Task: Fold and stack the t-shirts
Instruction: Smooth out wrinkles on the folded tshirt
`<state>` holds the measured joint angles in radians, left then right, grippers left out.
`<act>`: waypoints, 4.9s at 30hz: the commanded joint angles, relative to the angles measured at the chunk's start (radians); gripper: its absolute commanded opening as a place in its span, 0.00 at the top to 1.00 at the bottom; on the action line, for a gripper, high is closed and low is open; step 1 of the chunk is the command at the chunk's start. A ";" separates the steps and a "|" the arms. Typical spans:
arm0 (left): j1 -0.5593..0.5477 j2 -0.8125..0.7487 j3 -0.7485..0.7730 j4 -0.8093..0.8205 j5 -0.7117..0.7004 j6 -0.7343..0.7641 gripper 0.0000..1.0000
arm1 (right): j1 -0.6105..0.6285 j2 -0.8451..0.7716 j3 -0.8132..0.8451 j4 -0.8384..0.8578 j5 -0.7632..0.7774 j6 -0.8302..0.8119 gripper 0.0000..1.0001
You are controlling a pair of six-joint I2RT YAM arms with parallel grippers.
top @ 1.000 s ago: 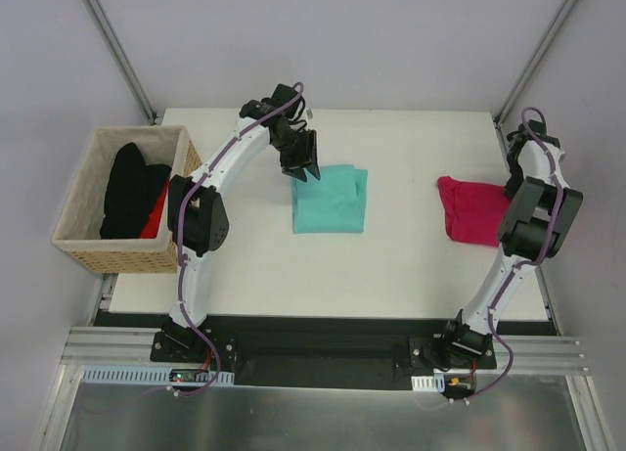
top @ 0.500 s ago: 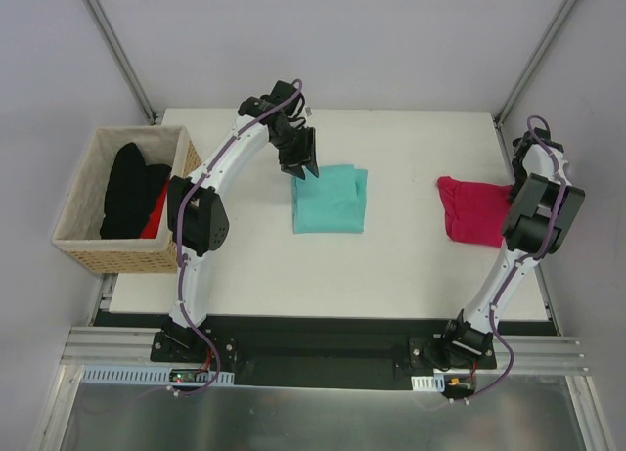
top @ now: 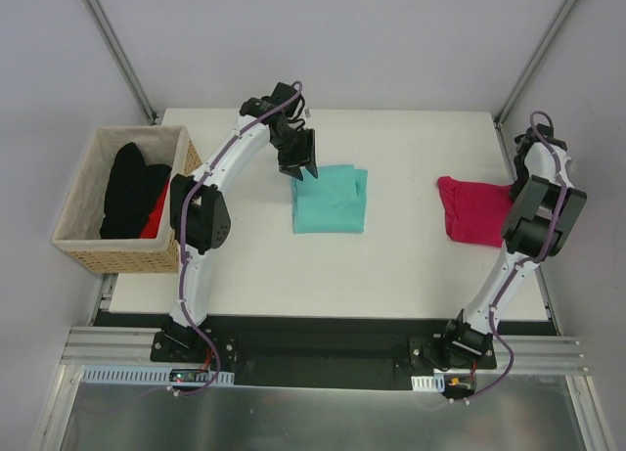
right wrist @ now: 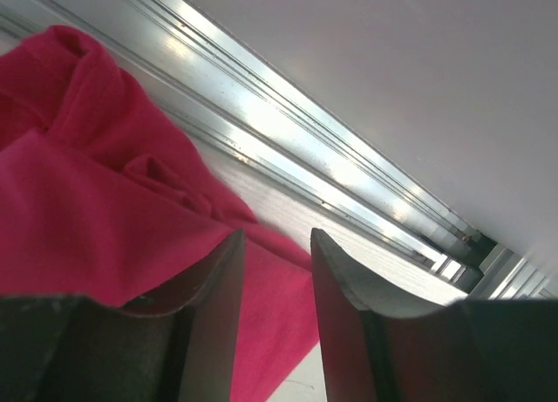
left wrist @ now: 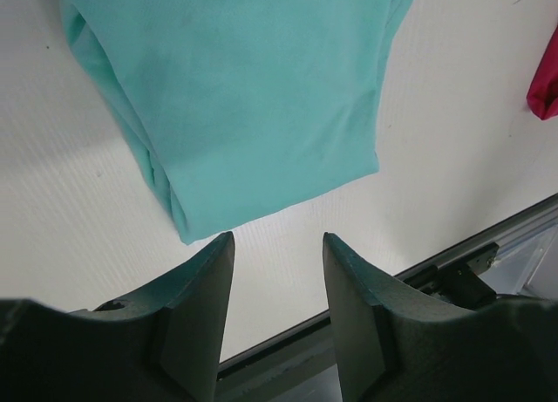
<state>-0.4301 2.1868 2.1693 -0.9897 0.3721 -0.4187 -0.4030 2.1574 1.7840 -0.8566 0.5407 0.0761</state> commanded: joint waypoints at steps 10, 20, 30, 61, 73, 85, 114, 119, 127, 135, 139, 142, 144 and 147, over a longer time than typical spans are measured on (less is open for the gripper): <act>0.059 -0.013 -0.068 0.003 -0.038 0.037 0.55 | 0.275 -0.251 -0.029 0.005 0.036 -0.039 0.55; 0.067 -0.016 -0.147 0.031 -0.033 0.044 0.55 | 0.506 -0.185 -0.032 -0.002 0.021 -0.050 0.28; 0.076 0.007 -0.221 0.072 -0.035 0.038 0.55 | 0.641 -0.077 0.107 -0.081 0.019 -0.070 0.27; 0.105 0.073 -0.241 0.098 -0.015 0.057 0.54 | 0.980 0.009 0.218 -0.134 0.016 -0.009 0.36; 0.105 0.122 -0.215 0.112 0.025 0.041 0.55 | 0.983 0.005 0.204 -0.107 -0.053 -0.006 0.32; 0.102 0.154 -0.198 0.117 0.036 0.032 0.55 | 0.983 0.001 0.164 -0.081 -0.076 -0.009 0.32; 0.099 0.122 -0.212 0.118 0.036 0.028 0.56 | 0.983 0.018 0.149 -0.050 -0.114 -0.007 0.32; 0.096 0.110 -0.189 0.118 0.034 0.024 0.56 | 0.983 0.012 0.163 -0.055 -0.107 -0.012 0.32; 0.096 0.074 -0.206 0.118 0.024 0.028 0.55 | 0.983 0.016 0.181 -0.064 -0.114 -0.010 0.32; 0.096 0.002 -0.302 0.158 0.011 0.026 0.56 | 0.989 0.024 0.173 -0.070 -0.120 -0.001 0.32; 0.096 -0.033 -0.335 0.178 0.010 0.023 0.56 | 0.989 0.016 0.169 -0.065 -0.114 0.001 0.32; 0.094 -0.044 -0.341 0.183 0.010 0.023 0.55 | 0.992 0.013 0.170 -0.067 -0.113 0.002 0.33; 0.094 -0.044 -0.339 0.184 0.016 0.023 0.56 | 0.994 0.012 0.170 -0.065 -0.113 0.001 0.33; 0.094 -0.036 -0.335 0.184 0.021 0.021 0.55 | 0.995 0.009 0.166 -0.067 -0.110 0.004 0.33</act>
<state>-0.3328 2.2055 1.8366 -0.8070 0.3878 -0.3828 0.5827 2.1883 1.9221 -0.9035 0.4137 0.0704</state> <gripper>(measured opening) 0.444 0.674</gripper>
